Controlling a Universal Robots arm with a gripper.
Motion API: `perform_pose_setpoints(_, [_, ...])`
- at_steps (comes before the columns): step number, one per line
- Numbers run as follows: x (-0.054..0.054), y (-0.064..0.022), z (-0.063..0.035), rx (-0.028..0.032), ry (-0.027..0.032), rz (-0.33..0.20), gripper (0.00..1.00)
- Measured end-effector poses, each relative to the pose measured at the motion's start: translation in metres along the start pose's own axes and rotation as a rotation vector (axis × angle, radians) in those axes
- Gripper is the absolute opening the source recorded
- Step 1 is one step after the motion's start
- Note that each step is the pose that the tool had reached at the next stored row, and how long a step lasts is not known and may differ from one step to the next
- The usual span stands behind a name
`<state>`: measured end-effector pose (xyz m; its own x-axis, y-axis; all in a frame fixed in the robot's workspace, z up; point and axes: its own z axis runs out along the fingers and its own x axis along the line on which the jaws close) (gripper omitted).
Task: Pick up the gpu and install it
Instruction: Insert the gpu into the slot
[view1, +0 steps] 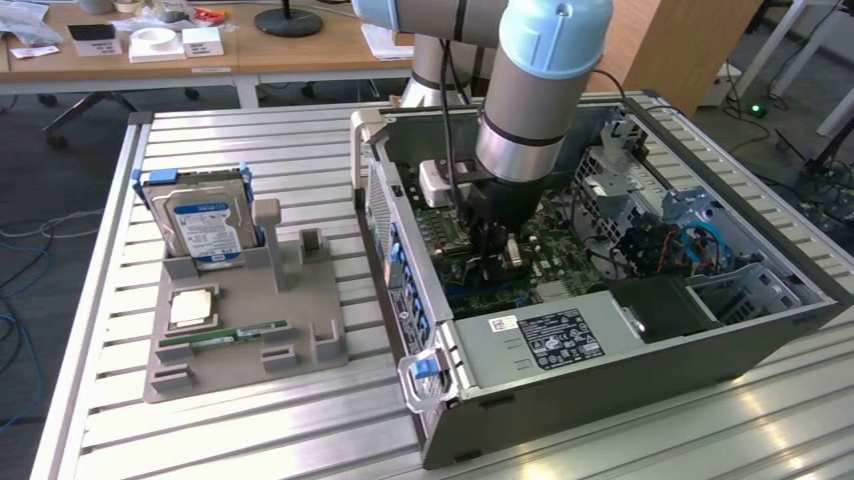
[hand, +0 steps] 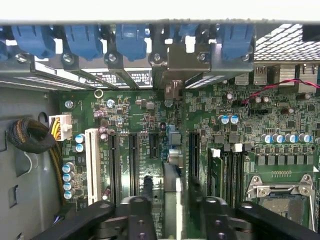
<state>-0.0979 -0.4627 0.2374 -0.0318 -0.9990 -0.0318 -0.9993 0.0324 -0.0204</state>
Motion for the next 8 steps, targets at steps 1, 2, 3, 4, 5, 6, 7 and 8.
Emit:
perform_pose_setpoints(1, [0.0,-0.0001,0.0,0.0002,0.0001,0.0,0.38])
perform_pose_setpoints(2, [0.0,-0.0001,0.0,0.0002,0.0001,0.0,0.44])
perform_pose_setpoints(3, [0.0,-0.0001,0.0,0.0002,0.0001,0.0,0.44])
perform_pose_setpoints(4, [0.0,-0.0001,0.0,0.0002,0.0002,0.0,0.44])
perform_pose_setpoints(5, [0.0,-0.0001,0.0,0.0002,0.0001,0.0,0.44])
perform_pose_setpoints(6, [0.0,-0.0001,0.0,0.0002,0.0001,0.0,0.44])
perform_pose_setpoints(7, [0.0,-0.0001,0.0,0.0002,0.0001,0.0,0.44])
perform_pose_setpoints(8, [0.0,-0.0001,0.0,0.0001,0.0001,0.0,0.44])
